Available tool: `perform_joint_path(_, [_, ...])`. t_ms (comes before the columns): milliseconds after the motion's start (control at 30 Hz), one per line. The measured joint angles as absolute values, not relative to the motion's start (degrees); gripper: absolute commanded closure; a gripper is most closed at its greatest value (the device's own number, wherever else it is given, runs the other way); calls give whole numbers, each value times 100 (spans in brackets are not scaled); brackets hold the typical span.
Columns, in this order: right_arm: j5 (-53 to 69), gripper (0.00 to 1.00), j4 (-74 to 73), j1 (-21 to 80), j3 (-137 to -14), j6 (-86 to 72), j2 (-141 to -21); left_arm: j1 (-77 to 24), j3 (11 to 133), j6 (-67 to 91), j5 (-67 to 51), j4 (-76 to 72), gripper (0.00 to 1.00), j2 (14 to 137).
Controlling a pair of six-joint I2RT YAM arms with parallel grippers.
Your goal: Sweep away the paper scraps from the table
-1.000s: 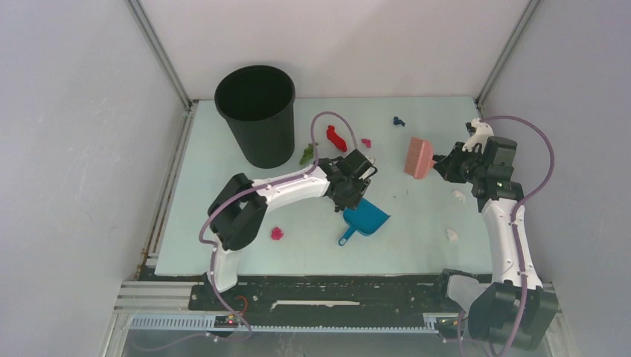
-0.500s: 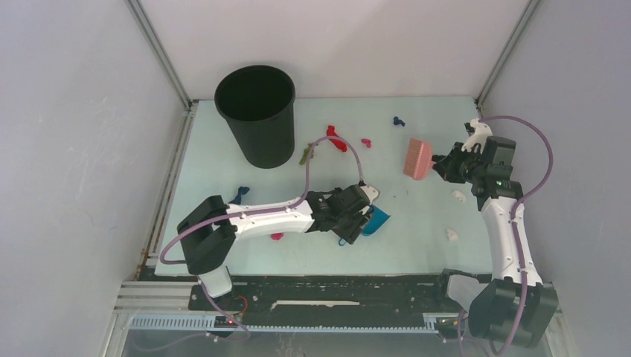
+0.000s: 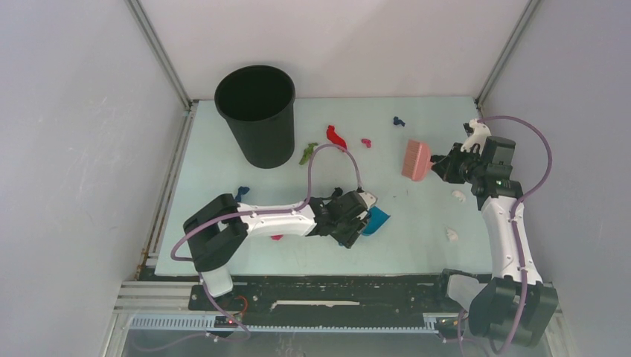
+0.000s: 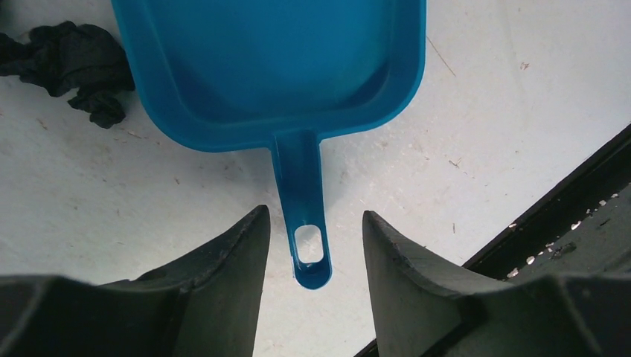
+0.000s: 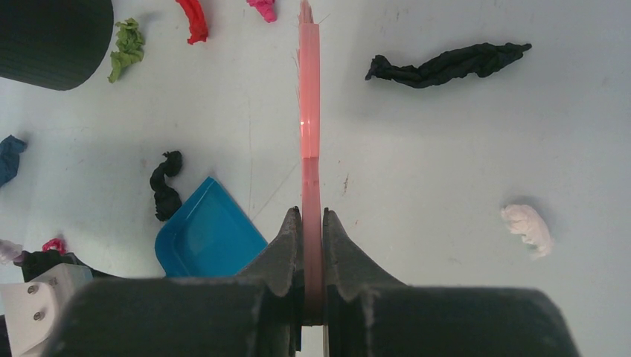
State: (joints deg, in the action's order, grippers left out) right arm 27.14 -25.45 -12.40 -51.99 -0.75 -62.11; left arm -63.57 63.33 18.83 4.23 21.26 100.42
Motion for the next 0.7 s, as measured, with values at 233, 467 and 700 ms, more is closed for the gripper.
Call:
perform_joint_path(233, [2727,100,-2547,-1240,-5199,-73,-6243,-6357,6163,1890,270,1957,52,10060])
perform_joint_path(467, [2733,100,-2550,-1240,-5199,-75,-6250,-6357,6163,1879,224,1935,61,10154])
perform_joint_path(700, [2751,100,-2547,-1240,-5199,-69,-6252,-6381,6235,1826,296,2137,72,10180])
